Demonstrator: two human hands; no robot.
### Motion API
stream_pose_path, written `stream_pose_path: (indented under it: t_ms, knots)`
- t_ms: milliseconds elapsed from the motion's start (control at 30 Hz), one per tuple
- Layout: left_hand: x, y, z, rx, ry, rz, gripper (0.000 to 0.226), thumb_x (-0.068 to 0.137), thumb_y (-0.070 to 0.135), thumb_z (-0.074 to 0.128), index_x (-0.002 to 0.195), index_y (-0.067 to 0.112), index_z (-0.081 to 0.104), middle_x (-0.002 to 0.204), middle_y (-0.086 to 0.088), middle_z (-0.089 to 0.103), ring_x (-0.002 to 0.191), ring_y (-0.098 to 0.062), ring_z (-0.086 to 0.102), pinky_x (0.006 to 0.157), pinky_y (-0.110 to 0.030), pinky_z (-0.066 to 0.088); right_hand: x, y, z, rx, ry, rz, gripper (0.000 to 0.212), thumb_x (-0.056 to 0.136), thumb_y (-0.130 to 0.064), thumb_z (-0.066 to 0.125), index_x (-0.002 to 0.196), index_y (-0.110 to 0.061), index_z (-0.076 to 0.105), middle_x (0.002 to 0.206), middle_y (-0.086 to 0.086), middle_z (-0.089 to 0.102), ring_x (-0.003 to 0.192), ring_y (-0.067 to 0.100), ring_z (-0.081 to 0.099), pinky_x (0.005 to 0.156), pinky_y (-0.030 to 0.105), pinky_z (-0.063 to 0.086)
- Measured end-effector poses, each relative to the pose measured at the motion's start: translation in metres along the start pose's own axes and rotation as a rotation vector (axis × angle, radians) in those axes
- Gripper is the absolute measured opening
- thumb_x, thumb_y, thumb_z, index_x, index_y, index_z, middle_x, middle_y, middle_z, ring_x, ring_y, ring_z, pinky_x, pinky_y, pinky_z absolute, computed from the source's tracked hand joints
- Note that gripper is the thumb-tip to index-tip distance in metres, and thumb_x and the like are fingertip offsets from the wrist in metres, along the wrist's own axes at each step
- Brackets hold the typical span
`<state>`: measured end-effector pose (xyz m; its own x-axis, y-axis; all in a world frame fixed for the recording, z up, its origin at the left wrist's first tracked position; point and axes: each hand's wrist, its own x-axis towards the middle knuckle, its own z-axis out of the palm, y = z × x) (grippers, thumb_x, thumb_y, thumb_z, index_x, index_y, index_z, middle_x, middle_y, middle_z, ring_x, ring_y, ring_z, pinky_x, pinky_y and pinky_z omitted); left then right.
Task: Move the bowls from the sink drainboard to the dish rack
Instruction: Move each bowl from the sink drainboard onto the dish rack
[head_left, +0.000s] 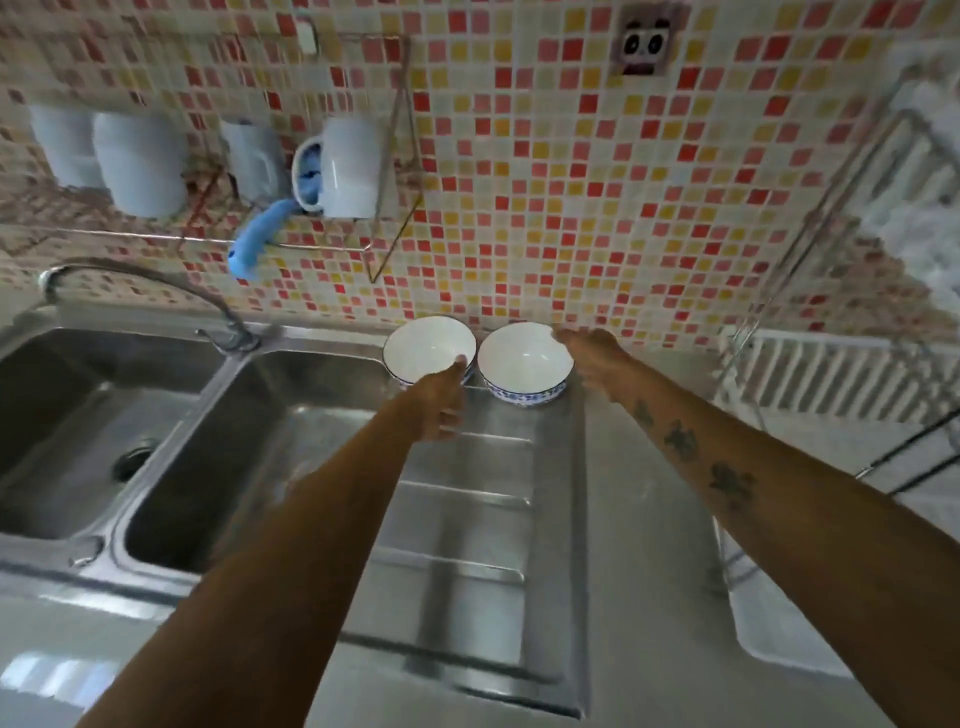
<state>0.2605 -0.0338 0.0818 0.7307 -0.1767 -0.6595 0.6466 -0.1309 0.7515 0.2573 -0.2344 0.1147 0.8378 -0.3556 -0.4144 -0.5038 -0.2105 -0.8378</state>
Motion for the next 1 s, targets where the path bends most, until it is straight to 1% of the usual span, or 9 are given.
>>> stream_pose_path:
  t_ms: [100,200,333,433,533,767,867,933,1000]
  knots:
    - [0.034,-0.014,0.019,-0.119,-0.018,-0.031,0.063,0.091,0.056,0.053,0.134,0.01,0.052,0.123,-0.017,0.067,0.097,-0.027,0.066,0.073,-0.037,0.055,0.041,0.032,0.009,0.07,-0.002,0.092,0.075,0.086,-0.043,0.063,0.143,-0.001,0.038,0.145,0.015,0.047,0.127,0.034,0.051,0.09,0.038,0.045]
    - [0.066,-0.018,0.037,-0.18,-0.001,-0.027,0.073,0.088,0.056,0.058,0.146,0.016,0.039,0.104,-0.013,0.059,0.082,-0.025,0.057,0.065,-0.035,0.051,0.072,0.055,0.022,0.17,-0.048,0.134,0.08,0.082,-0.044,0.065,0.148,-0.013,0.03,0.149,0.011,0.041,0.129,0.035,0.048,0.09,0.042,0.047]
    - [0.095,-0.008,0.051,-0.256,0.01,-0.052,0.071,0.09,0.048,0.059,0.148,0.016,0.033,0.144,-0.016,0.046,0.107,-0.034,0.055,0.091,-0.051,0.046,0.081,0.064,0.04,0.274,-0.063,0.155,0.08,0.085,-0.022,0.065,0.148,-0.029,0.017,0.149,0.005,0.035,0.13,0.033,0.042,0.096,0.051,0.047]
    - [0.105,-0.008,0.056,-0.304,0.006,-0.075,0.059,0.095,0.022,0.057,0.148,0.014,0.031,0.15,-0.017,0.042,0.134,-0.038,0.045,0.096,-0.053,0.044,0.086,0.072,0.046,0.278,-0.034,0.078,0.078,0.083,0.0,0.055,0.147,-0.027,0.019,0.146,0.011,0.036,0.128,0.034,0.042,0.101,0.055,0.046]
    - [0.11,-0.016,0.059,-0.37,-0.001,-0.038,0.056,0.095,-0.003,0.045,0.147,0.012,0.03,0.148,-0.019,0.041,0.134,-0.04,0.044,0.102,-0.055,0.043,0.085,0.077,0.046,0.334,-0.041,0.033,0.075,0.082,0.009,0.048,0.145,-0.025,0.025,0.145,0.01,0.037,0.13,0.034,0.041,0.097,0.055,0.049]
    - [0.102,-0.017,0.063,-0.458,-0.046,0.018,0.071,0.089,-0.018,0.037,0.148,0.02,0.03,0.152,-0.019,0.035,0.136,-0.045,0.038,0.107,-0.064,0.038,0.077,0.074,0.046,0.435,0.001,0.098,0.069,0.087,0.006,0.045,0.144,-0.03,0.029,0.146,0.007,0.04,0.127,0.036,0.045,0.09,0.059,0.053]
    - [0.071,-0.014,0.059,-0.54,-0.163,0.093,0.06,0.093,-0.003,0.042,0.147,0.022,0.033,0.152,-0.021,0.036,0.124,-0.046,0.05,0.105,-0.067,0.037,0.059,0.057,0.04,0.387,0.071,0.072,0.057,0.089,0.001,0.041,0.137,-0.029,0.033,0.142,0.007,0.044,0.121,0.034,0.049,0.088,0.056,0.054]
    - [0.055,-0.012,0.043,-0.69,-0.227,0.036,0.051,0.095,0.033,0.048,0.143,0.019,0.037,0.148,-0.024,0.04,0.104,-0.045,0.061,0.103,-0.068,0.038,0.041,0.039,0.037,0.361,0.064,0.027,0.056,0.089,0.001,0.04,0.134,-0.031,0.034,0.14,0.008,0.045,0.118,0.034,0.05,0.085,0.055,0.056]
    - [0.032,0.005,0.024,-0.785,-0.327,-0.022,0.071,0.086,0.062,0.05,0.139,0.016,0.04,0.144,-0.026,0.043,0.116,-0.051,0.053,0.096,-0.071,0.042,0.016,0.009,0.026,0.363,0.019,-0.042,0.055,0.089,0.0,0.038,0.133,-0.034,0.035,0.138,0.009,0.046,0.111,0.031,0.052,0.081,0.053,0.058]
